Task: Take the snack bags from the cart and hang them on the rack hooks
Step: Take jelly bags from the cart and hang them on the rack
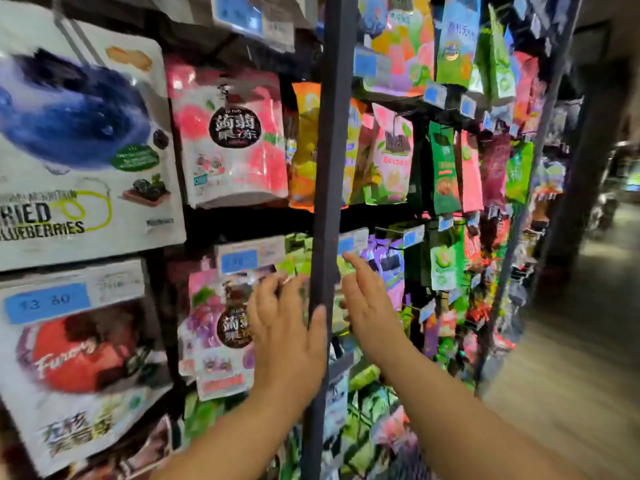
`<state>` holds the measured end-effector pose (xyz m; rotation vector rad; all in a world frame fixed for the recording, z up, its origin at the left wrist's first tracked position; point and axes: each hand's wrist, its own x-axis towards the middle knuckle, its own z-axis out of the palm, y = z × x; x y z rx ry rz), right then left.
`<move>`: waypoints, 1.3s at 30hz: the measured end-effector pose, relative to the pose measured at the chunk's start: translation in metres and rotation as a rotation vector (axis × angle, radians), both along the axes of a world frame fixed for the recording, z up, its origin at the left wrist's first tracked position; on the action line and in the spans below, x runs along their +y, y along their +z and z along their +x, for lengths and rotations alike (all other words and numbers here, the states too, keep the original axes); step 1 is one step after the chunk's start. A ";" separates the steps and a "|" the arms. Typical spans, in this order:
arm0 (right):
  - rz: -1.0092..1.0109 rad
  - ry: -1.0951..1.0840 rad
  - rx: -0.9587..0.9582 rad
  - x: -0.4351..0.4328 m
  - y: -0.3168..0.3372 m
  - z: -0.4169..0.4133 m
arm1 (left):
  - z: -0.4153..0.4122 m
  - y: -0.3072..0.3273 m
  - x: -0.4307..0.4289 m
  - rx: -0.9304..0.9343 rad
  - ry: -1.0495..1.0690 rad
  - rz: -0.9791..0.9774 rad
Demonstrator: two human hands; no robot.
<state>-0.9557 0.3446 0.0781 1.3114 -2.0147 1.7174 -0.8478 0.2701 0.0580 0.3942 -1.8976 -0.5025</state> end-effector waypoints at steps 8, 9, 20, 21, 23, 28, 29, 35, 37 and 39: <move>0.227 -0.315 -0.280 0.148 -0.163 0.005 | -0.029 -0.164 0.116 -0.550 -0.431 0.133; 0.255 -0.365 -0.319 0.170 -0.184 0.009 | -0.029 -0.185 0.131 -0.620 -0.466 0.107; 0.697 -0.792 -0.833 0.386 -0.326 0.096 | 0.017 -0.304 0.218 -1.262 -0.772 -0.144; 0.695 -0.812 -0.855 0.396 -0.326 0.102 | 0.016 -0.307 0.221 -1.286 -0.757 -0.158; 0.675 -0.863 -0.909 0.412 -0.330 0.110 | 0.012 -0.306 0.224 -1.338 -0.744 -0.137; 0.479 -0.960 -1.088 0.442 -0.351 0.116 | 0.006 -0.311 0.228 -1.455 -0.711 -0.076; 0.439 -0.975 -1.153 0.446 -0.358 0.113 | 0.006 -0.310 0.229 -1.458 -0.704 -0.082; -0.186 -1.087 -1.569 0.452 -0.370 0.108 | 0.008 -0.305 0.229 -1.502 -0.680 -0.137; -0.368 -1.088 -1.654 0.454 -0.375 0.108 | 0.008 -0.308 0.228 -1.526 -0.684 -0.175; -0.508 -1.098 -1.672 0.456 -0.376 0.109 | 0.007 -0.309 0.228 -1.521 -0.708 -0.172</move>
